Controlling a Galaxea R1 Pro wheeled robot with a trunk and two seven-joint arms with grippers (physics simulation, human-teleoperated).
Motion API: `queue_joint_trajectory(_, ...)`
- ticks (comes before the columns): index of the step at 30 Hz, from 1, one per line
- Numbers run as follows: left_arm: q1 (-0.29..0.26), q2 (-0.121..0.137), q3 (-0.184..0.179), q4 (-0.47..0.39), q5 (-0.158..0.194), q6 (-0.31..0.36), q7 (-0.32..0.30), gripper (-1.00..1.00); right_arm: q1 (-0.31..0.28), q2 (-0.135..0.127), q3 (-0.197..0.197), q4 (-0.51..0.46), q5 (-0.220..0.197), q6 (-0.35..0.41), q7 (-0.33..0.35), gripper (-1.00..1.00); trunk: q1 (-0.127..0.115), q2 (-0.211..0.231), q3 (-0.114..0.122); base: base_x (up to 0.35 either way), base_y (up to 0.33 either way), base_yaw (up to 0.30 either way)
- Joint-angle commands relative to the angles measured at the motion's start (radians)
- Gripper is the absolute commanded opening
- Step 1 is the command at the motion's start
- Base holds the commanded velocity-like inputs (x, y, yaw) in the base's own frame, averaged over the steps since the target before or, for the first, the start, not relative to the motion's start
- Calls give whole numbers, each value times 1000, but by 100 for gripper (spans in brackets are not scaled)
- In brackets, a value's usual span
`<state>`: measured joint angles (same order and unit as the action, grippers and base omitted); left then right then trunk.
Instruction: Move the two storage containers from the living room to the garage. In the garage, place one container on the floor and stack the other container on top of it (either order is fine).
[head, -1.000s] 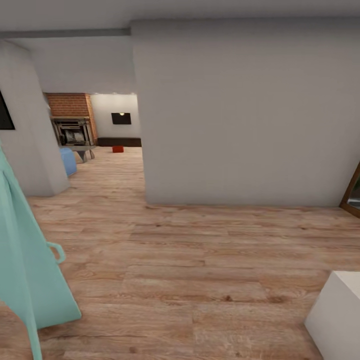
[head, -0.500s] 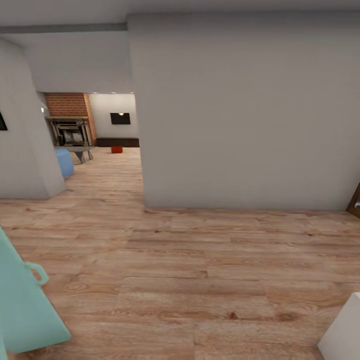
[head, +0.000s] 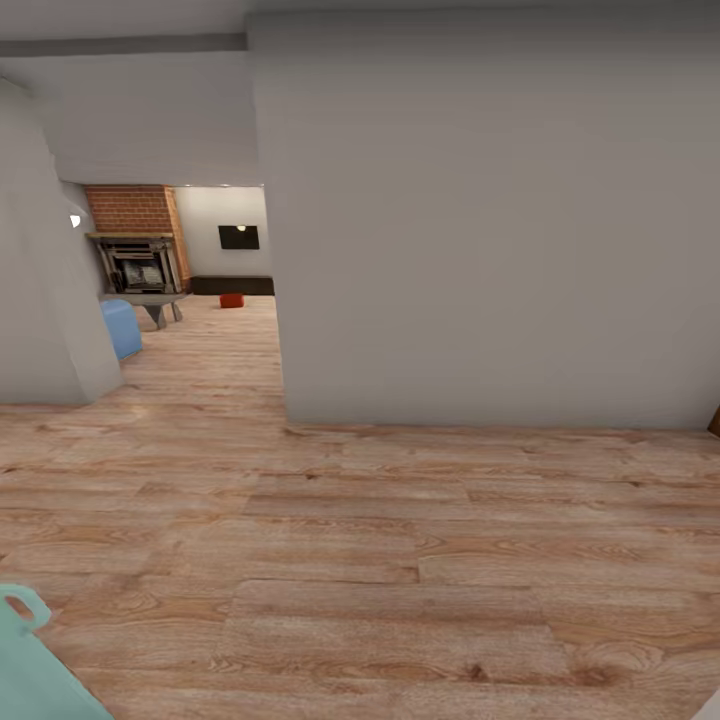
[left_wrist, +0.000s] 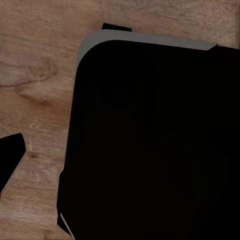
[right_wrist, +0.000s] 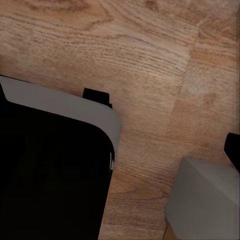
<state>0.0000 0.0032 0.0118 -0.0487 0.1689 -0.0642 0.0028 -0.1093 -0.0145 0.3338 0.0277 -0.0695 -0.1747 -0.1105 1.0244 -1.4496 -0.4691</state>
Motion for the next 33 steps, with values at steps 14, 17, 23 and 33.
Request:
queue_joint_trajectory(14, 0, 0, 0, -1, 4, 0, -1, 100, -1, 0, 8, 3, -7, -5, -1, 100, 1, 0, -1, 324, 0, 0)
queue_joint_trajectory(17, 0, 0, 0, 0, 5, 0, -1, 100, -1, 0, 8, 3, -7, -5, -1, 100, 1, 0, -1, 324, 0, 0)
queue_joint_trajectory(23, 0, 1, 0, -1, 5, 0, -1, 100, -1, 1, 8, 3, -7, -5, -1, 100, 1, 0, -1, 324, 0, 0)
queue_joint_trajectory(33, 0, -1, 0, -1, 6, -4, -1, 100, -1, 0, 8, 3, -7, -5, -1, 100, 1, 0, -1, 324, 0, 0)
